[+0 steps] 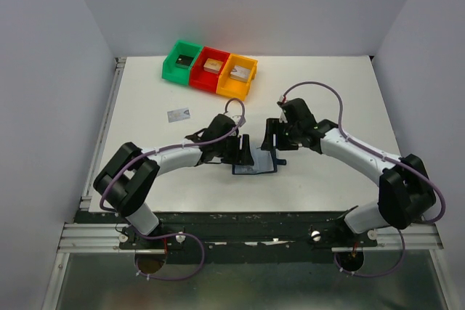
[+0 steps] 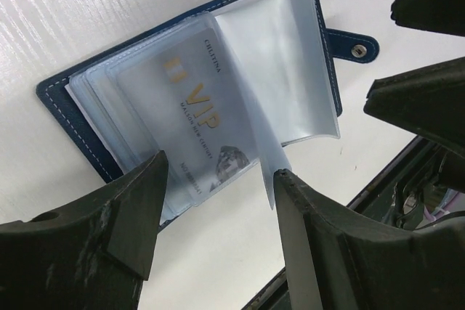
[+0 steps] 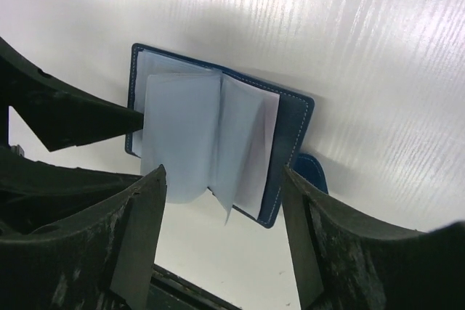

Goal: Take the credit cards out of the card holder
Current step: Remove the credit card from the card holder.

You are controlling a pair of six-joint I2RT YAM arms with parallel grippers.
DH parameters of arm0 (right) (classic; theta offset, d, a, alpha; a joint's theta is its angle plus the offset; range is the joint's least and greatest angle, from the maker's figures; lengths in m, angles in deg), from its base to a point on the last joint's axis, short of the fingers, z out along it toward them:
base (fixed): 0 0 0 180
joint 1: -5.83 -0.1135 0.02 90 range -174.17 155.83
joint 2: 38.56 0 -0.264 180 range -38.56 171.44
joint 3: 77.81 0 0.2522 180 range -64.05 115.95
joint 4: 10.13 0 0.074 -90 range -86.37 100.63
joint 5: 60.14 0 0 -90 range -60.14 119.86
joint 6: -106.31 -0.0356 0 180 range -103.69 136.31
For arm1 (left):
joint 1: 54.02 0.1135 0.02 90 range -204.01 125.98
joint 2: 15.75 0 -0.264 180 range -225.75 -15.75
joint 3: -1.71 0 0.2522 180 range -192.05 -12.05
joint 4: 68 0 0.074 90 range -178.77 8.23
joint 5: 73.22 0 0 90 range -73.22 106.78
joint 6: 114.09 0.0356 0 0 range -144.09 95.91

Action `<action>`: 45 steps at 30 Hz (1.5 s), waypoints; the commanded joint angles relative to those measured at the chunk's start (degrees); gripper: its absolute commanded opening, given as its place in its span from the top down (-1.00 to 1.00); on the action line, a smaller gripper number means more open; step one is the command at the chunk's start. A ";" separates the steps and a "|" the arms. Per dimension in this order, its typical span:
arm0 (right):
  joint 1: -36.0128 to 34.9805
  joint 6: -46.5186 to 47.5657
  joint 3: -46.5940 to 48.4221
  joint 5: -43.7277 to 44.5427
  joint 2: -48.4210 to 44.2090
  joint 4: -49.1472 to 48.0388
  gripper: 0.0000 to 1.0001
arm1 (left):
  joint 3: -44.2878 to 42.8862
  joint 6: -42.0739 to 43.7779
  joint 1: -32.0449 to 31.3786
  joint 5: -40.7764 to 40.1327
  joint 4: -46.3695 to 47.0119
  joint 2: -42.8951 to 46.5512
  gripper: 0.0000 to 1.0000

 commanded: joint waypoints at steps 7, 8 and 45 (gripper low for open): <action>-0.40 1.69 5.46 -3.45 6.55 1.91 -0.48 | -2.53 1.18 -1.13 -1.16 -0.51 -1.66 -0.40; -0.49 1.87 5.72 -3.71 7.17 2.00 -0.48 | -2.79 1.36 -1.21 -1.25 -0.59 -1.75 -0.40; 4.08 -2.17 -7.37 8.76 -8.82 3.85 -0.46 | -18.53 6.37 -6.31 6.93 -2.53 -14.15 -0.40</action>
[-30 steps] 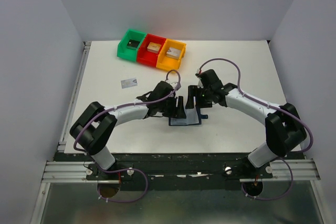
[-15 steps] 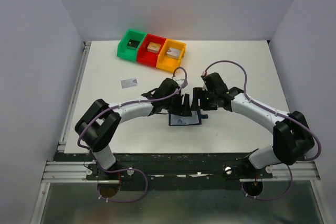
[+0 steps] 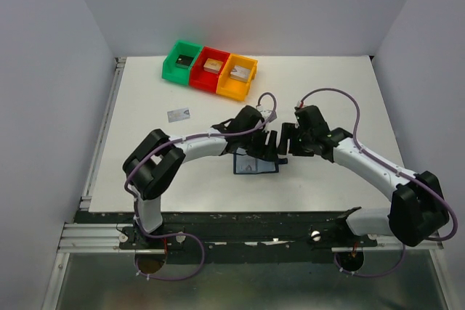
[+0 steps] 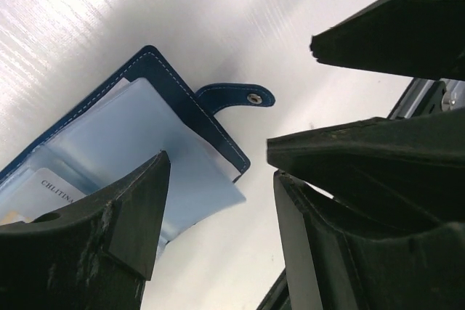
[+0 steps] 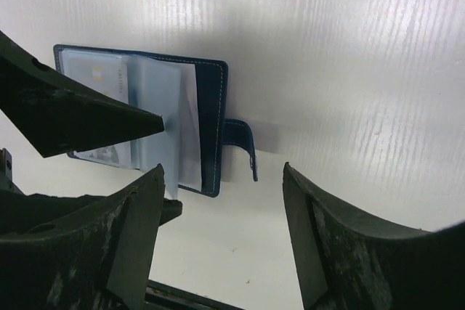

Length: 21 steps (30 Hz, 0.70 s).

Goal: Take the credit cards out of the card holder
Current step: Remove the credit card from the card holder.

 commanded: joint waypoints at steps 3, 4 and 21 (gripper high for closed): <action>0.93 -1.94 -2.63 2.69 -2.60 0.42 -0.43 | 0.58 1.34 -0.28 -0.45 -1.33 1.81 -0.40; 0.85 -2.02 -2.98 2.52 -3.30 -0.19 -0.41 | 1.81 1.17 -0.11 -1.15 -0.80 3.40 -0.40; 0.76 -7.56 -5.71 -35.18 3.89 -30.87 0.62 | 24.06 -10.17 9.91 -7.05 13.09 21.35 0.23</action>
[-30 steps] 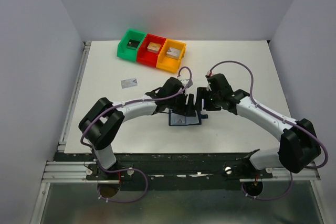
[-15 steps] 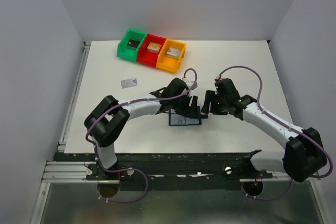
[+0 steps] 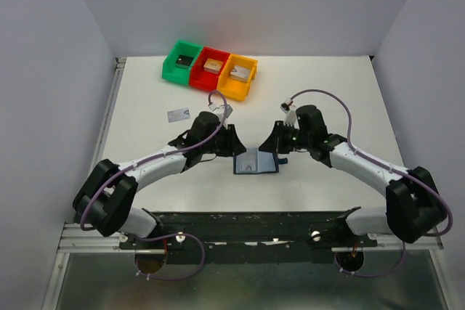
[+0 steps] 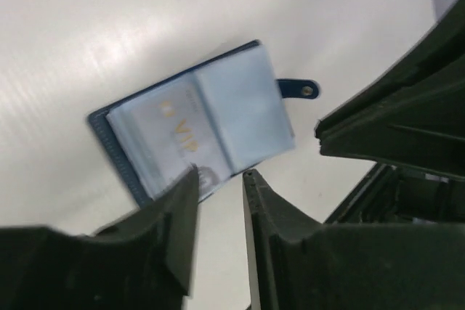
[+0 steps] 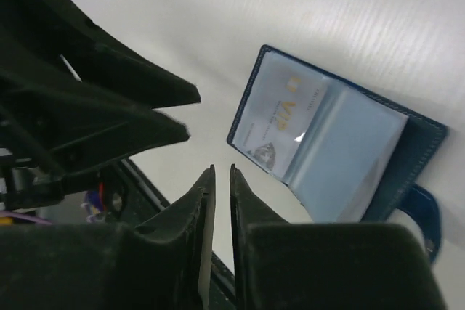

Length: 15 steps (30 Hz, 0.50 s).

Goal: Take the credit cards out of the card holder
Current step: Remove the credit card from the card holder.

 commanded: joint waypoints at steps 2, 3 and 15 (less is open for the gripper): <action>0.15 -5.25 -0.05 -11.76 8.91 -11.64 0.72 | 1.48 -4.55 1.96 -0.69 4.22 -6.77 0.47; 0.15 -5.86 -0.40 -12.11 10.14 -13.13 0.73 | 0.95 -4.64 2.05 -0.77 3.86 -7.91 0.56; 0.23 -7.71 -3.12 -10.89 20.78 -17.27 0.40 | 0.68 -5.79 2.14 -4.64 1.31 -11.79 0.82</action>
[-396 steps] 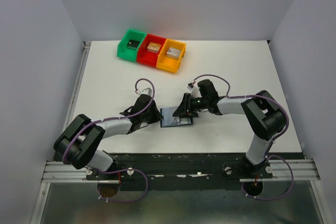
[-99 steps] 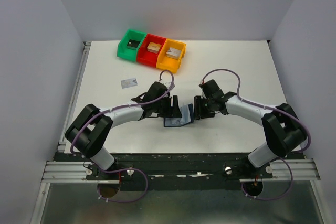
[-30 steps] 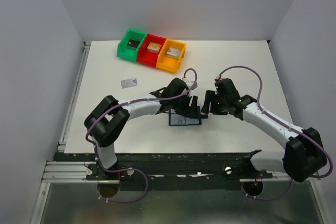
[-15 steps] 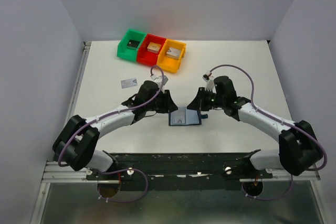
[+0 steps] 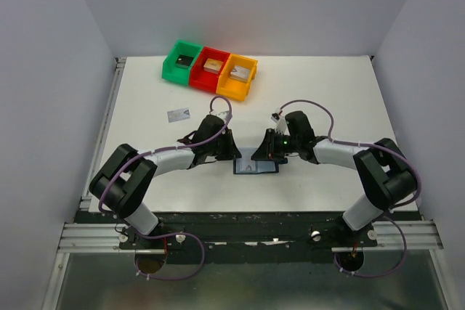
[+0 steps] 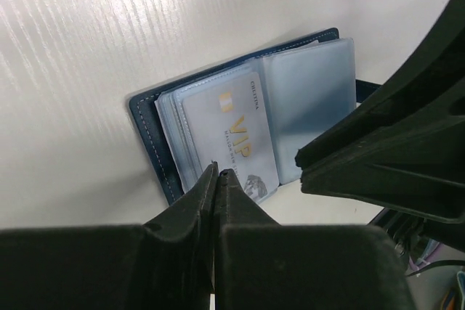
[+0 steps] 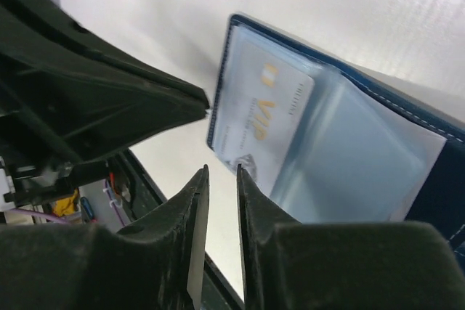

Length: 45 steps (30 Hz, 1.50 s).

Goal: Take the credit cards out of the card holder
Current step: Remove the credit card from the card holder.

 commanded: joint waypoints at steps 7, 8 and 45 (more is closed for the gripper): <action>0.34 -1.27 -2.67 0.95 4.08 -3.58 0.27 | -0.61 -0.72 0.10 -3.49 -0.98 -1.63 0.82; 0.34 -1.27 -2.58 1.12 4.08 -3.58 0.25 | -0.61 -0.72 0.10 -3.49 -0.90 -1.89 0.82; 2.54 -11.19 -8.21 -7.66 8.73 -22.82 0.14 | -0.08 -1.24 0.02 -4.54 -1.78 -5.15 0.95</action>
